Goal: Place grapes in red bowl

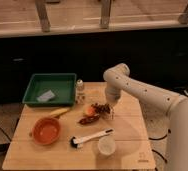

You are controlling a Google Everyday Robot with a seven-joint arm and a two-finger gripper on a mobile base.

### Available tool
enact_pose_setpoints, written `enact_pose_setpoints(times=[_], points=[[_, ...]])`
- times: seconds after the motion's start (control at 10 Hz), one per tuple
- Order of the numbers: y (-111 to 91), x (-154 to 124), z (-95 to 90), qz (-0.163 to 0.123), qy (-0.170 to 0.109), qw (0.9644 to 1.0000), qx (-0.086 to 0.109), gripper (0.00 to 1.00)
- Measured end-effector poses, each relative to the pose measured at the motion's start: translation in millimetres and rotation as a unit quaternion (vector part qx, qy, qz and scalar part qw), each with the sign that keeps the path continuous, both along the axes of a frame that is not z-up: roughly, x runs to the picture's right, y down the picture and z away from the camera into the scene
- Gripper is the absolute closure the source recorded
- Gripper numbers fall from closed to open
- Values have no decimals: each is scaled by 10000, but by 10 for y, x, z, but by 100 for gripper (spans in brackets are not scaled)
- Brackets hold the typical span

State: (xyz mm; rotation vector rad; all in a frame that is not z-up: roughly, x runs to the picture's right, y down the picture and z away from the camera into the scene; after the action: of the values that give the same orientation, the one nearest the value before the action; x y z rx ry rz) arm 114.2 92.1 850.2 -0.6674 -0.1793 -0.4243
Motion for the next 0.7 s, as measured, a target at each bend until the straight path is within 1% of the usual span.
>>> enact_pose_setpoints(times=[0.2,0.4,0.6,0.7], points=[[-71,19,-91,-43,12,10000,-9,97],[-62,-63,-93,-208,-34,9998,-17,97],[-111,-259,-181,-424,-81,9991,9,97],[-132,-291,-215,-506,-75,9987,22,97]])
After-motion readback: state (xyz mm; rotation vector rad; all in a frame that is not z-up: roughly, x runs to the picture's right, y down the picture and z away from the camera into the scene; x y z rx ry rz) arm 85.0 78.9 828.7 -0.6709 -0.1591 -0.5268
